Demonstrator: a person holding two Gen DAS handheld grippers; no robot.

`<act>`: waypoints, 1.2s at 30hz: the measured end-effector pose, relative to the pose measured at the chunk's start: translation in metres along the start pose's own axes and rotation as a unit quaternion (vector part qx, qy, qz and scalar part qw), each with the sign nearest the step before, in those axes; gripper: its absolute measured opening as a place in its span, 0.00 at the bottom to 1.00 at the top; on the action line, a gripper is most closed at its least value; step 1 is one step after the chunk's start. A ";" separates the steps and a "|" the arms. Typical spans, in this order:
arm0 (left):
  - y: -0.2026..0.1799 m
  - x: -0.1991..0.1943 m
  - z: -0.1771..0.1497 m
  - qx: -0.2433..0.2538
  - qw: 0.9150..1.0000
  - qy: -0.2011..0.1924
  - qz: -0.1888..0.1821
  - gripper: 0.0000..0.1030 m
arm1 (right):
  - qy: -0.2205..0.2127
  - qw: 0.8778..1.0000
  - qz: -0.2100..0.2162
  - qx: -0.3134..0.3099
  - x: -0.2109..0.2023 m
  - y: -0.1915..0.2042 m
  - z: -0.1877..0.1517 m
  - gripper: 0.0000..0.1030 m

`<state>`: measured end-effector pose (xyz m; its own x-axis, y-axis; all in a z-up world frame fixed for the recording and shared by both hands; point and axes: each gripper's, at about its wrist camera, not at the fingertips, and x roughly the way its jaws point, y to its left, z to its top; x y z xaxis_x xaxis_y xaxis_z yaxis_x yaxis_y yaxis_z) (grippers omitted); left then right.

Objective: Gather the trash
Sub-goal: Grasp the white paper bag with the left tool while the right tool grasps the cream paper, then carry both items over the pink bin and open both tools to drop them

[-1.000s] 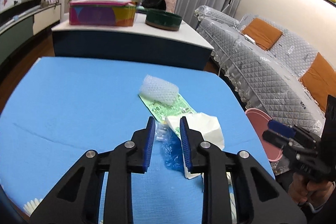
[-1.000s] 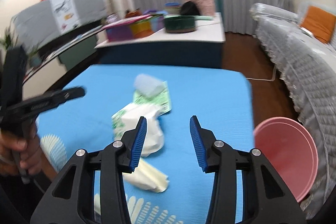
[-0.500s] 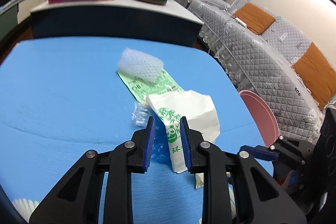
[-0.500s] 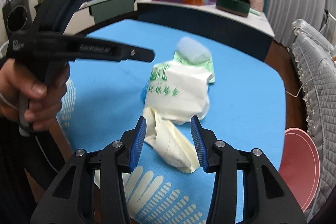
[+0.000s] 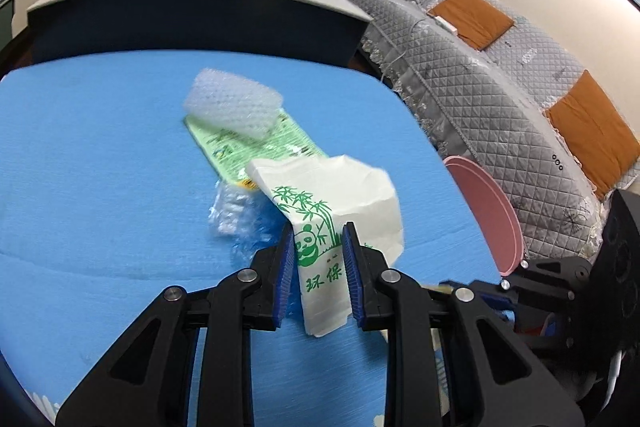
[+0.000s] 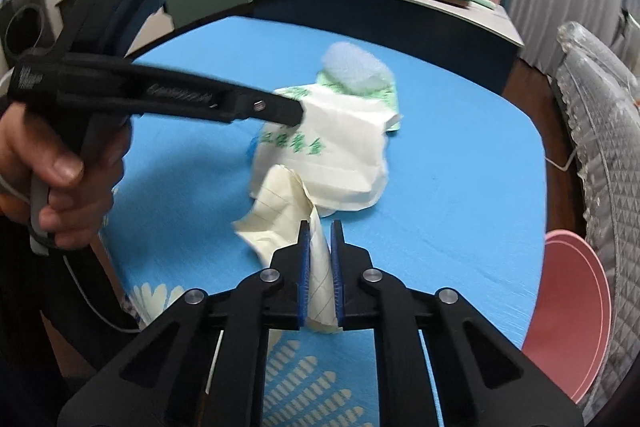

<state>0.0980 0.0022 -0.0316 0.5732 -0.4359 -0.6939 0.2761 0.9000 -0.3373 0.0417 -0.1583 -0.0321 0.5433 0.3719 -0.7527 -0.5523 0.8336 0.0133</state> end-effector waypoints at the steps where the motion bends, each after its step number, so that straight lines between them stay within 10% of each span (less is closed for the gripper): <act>1: -0.003 -0.001 0.001 0.005 1.000 -0.003 -0.003 0.13 | -0.002 1.000 -0.002 0.008 -0.001 -0.004 0.000 0.08; 36: -0.059 -0.054 0.015 0.081 0.990 -0.111 0.012 0.03 | -0.090 0.967 -0.147 0.188 -0.064 -0.081 -0.005 0.08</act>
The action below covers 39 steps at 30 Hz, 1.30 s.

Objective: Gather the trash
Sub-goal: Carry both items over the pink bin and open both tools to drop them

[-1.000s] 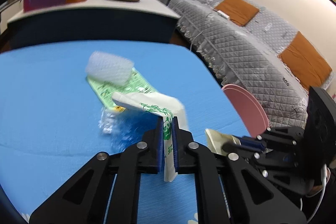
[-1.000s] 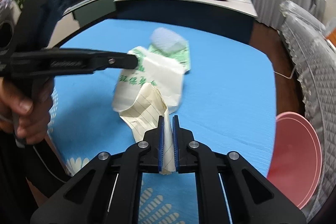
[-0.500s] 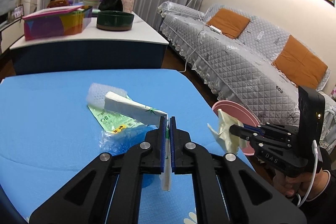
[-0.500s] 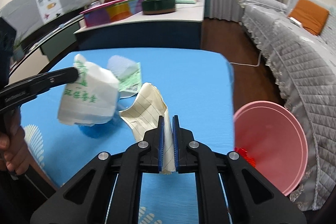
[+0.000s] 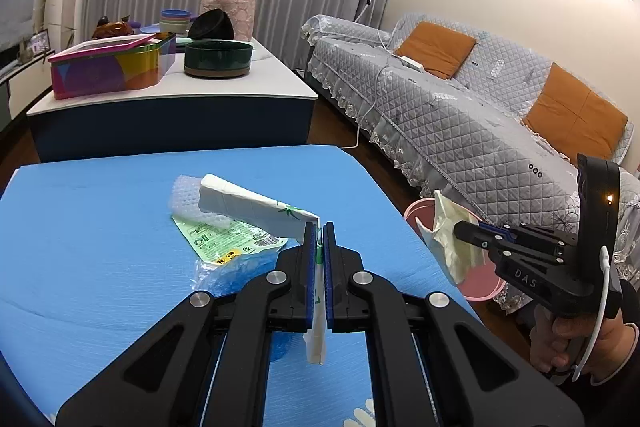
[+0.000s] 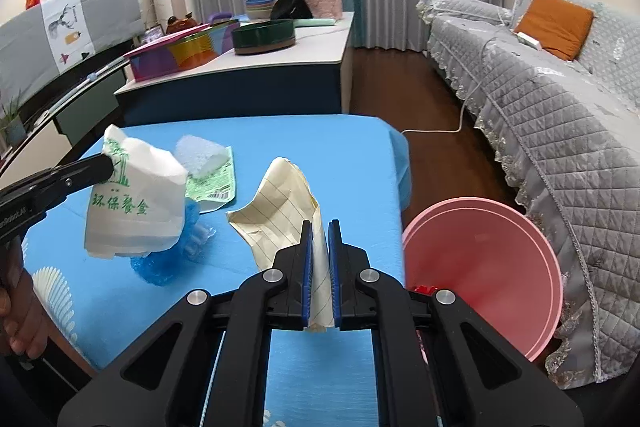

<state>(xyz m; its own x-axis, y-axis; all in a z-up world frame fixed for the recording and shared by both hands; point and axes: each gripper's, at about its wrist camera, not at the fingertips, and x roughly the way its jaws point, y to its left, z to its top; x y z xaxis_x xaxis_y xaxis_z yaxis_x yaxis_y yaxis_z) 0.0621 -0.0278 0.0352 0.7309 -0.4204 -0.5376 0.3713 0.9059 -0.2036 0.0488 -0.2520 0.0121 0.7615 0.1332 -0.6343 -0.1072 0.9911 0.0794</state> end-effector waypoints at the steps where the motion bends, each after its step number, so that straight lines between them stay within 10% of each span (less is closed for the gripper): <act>1: -0.001 0.000 0.000 0.000 1.000 -0.001 0.000 0.03 | -0.001 1.000 -0.001 0.002 0.000 -0.001 0.000 0.08; 39: -0.077 0.044 0.024 0.054 0.998 0.016 -0.019 0.03 | -0.097 0.981 -0.081 0.147 -0.064 -0.120 0.030 0.08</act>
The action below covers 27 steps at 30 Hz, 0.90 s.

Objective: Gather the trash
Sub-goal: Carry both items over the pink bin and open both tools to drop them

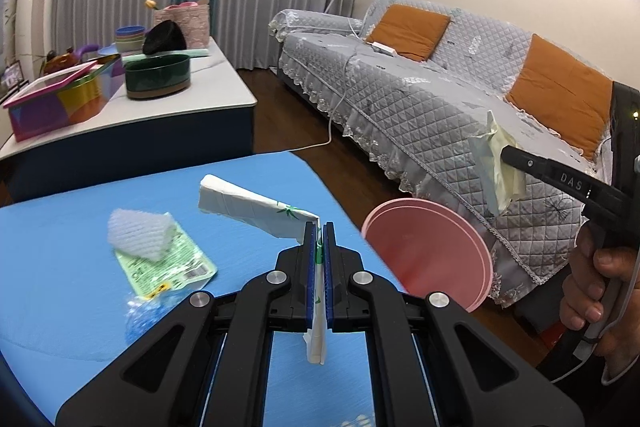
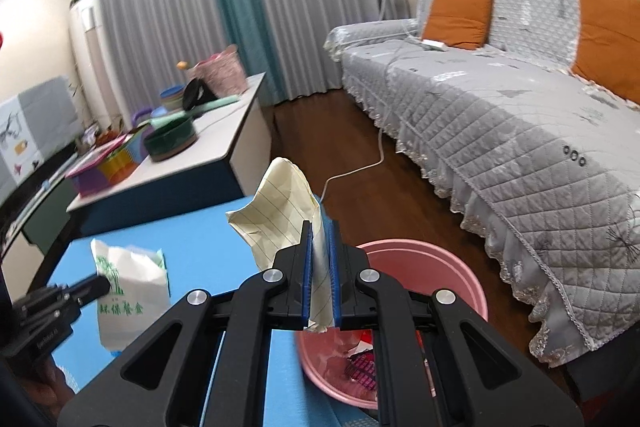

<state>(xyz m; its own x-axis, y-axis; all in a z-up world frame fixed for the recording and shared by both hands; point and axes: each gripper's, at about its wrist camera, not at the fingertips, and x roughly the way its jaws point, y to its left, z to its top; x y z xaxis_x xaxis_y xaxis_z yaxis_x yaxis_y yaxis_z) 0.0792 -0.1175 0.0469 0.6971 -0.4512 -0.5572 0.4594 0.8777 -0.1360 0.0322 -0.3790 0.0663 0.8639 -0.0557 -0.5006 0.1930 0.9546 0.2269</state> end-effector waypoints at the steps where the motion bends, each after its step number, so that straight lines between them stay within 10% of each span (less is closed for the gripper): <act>1: -0.004 0.002 0.002 0.001 1.000 0.000 -0.002 0.03 | -0.004 1.000 -0.006 0.004 -0.001 -0.005 0.003 0.08; 27: -0.104 0.083 0.041 0.048 0.997 0.022 -0.058 0.03 | -0.015 0.994 -0.074 0.082 0.012 -0.089 0.030 0.08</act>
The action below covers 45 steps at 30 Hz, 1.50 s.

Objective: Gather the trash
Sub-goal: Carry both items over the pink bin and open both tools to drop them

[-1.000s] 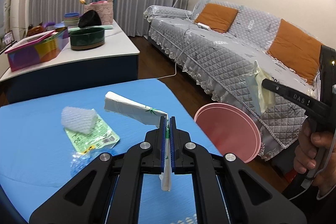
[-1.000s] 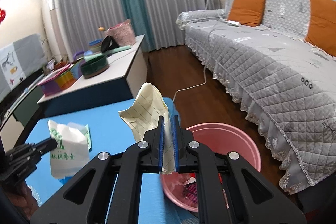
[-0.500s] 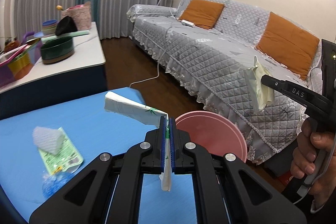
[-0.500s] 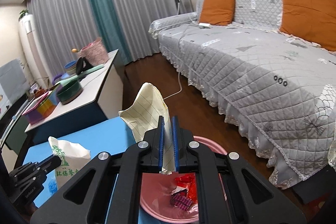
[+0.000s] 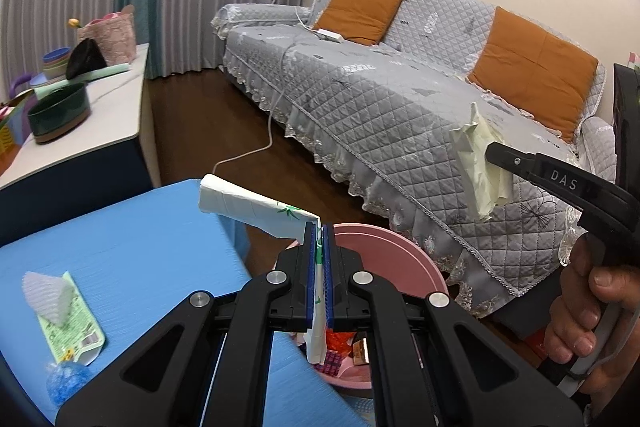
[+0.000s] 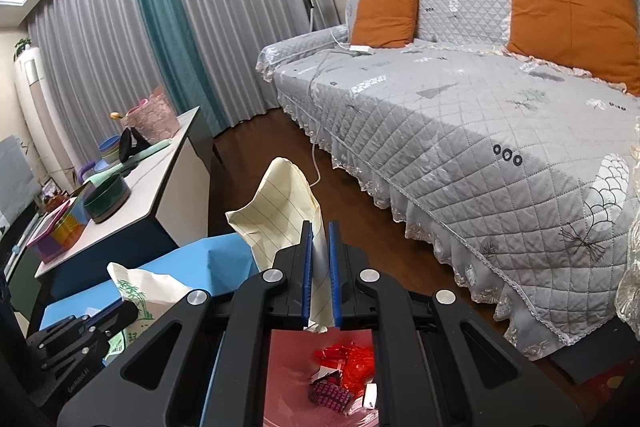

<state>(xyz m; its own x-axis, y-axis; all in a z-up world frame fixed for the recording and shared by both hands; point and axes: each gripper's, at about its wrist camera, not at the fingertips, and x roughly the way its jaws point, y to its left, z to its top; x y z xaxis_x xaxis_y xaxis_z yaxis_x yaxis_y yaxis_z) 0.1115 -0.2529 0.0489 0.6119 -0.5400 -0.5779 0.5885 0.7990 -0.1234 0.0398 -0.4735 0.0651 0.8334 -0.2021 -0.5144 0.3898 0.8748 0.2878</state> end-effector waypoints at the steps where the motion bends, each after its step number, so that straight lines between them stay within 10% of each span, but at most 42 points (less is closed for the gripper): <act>1: -0.002 0.002 0.000 0.001 1.000 0.002 -0.002 0.03 | 0.003 1.000 -0.001 0.002 0.002 -0.001 0.000 0.08; 38: -0.018 0.051 -0.019 0.008 0.998 0.053 -0.018 0.03 | 0.048 0.999 -0.011 0.000 0.030 -0.003 -0.010 0.10; 45: -0.018 0.048 -0.020 0.008 0.998 0.062 -0.025 0.06 | 0.055 0.998 -0.016 0.002 0.035 -0.002 -0.013 0.43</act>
<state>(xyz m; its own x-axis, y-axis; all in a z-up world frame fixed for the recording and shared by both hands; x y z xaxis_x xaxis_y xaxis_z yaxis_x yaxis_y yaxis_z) 0.1197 -0.2880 0.0071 0.5115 -0.5410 -0.6676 0.6258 0.7669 -0.1420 0.0630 -0.4768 0.0358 0.7721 -0.1808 -0.6093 0.4181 0.8665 0.2726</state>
